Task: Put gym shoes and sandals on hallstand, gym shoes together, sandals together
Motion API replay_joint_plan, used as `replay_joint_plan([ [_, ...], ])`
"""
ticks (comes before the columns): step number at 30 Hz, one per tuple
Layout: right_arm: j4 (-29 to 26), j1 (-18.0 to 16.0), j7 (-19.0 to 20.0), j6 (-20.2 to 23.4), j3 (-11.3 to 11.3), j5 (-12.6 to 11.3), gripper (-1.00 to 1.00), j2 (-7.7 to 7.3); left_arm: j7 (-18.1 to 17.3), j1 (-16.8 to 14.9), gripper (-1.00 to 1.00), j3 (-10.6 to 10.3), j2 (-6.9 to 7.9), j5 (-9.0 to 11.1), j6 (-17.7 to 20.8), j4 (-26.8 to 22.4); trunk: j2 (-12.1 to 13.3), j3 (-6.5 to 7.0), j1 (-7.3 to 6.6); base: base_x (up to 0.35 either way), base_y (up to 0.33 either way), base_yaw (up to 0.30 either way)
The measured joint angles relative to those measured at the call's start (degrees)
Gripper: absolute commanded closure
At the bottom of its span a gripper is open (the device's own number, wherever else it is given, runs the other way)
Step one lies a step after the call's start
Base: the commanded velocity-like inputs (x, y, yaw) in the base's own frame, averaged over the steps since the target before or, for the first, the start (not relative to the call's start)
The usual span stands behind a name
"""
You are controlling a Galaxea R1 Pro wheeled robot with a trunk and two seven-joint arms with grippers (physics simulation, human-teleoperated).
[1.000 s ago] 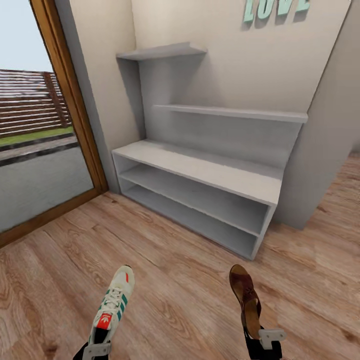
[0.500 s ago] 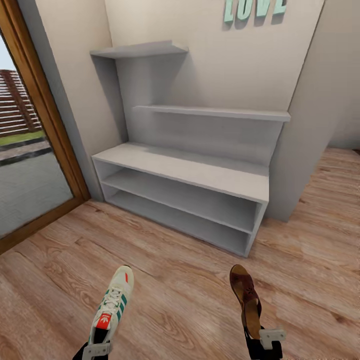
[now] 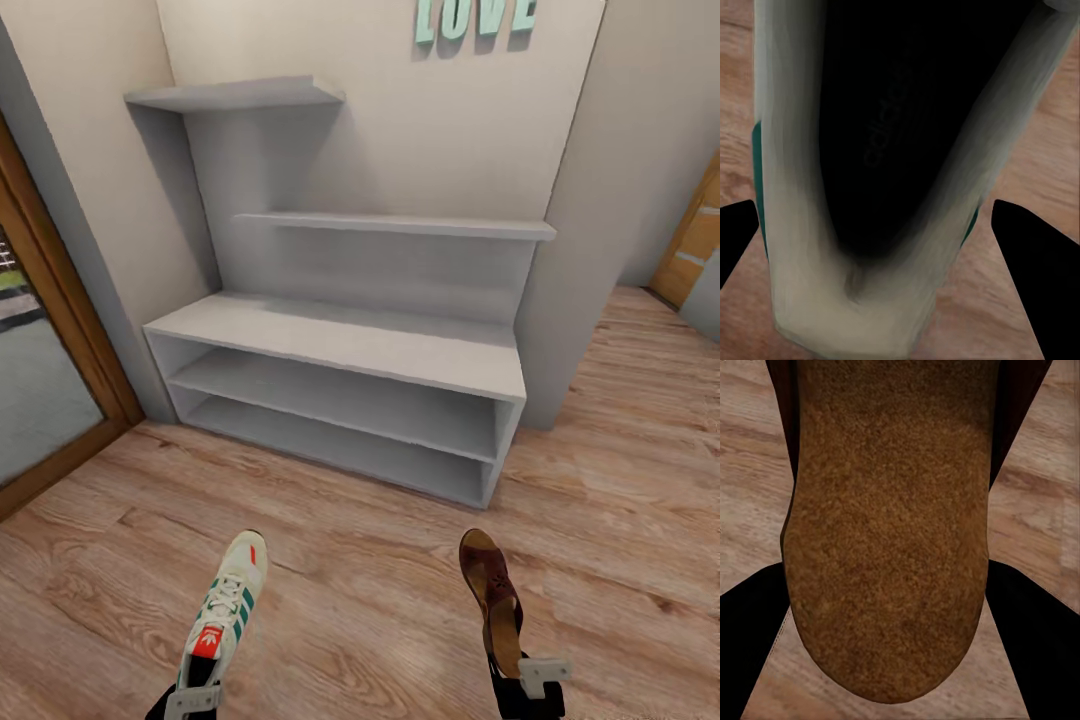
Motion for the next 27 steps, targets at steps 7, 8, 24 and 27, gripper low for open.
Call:
replay_joint_plan([
  [7,0.0,0.0,0.0,0.0,0.1,0.0,1.0,-0.01,0.0,0.0,1.0,0.0,-0.03,0.0,0.0,0.0,0.0,0.0,0.0,0.097,0.256,-0.264],
  [8,0.0,0.0,0.0,0.0,0.0,0.0,1.0,-0.01,0.0,0.0,1.0,0.0,-0.03,0.0,0.0,0.0,0.0,0.0,0.01,0.05,0.126,-0.264],
  [24,0.0,0.0,0.0,0.0,0.0,0.0,1.0,-0.01,0.0,0.0,1.0,0.0,-0.04,0.0,-0.1,0.0,0.0,0.0,0.01,0.008,0.021,-0.264],
  [27,0.0,0.0,0.0,0.0,0.0,0.0,1.0,0.01,0.0,0.0,1.0,0.0,-0.05,0.0,-0.1,0.0,0.0,0.0,0.01,0.0,0.0,-0.264],
])
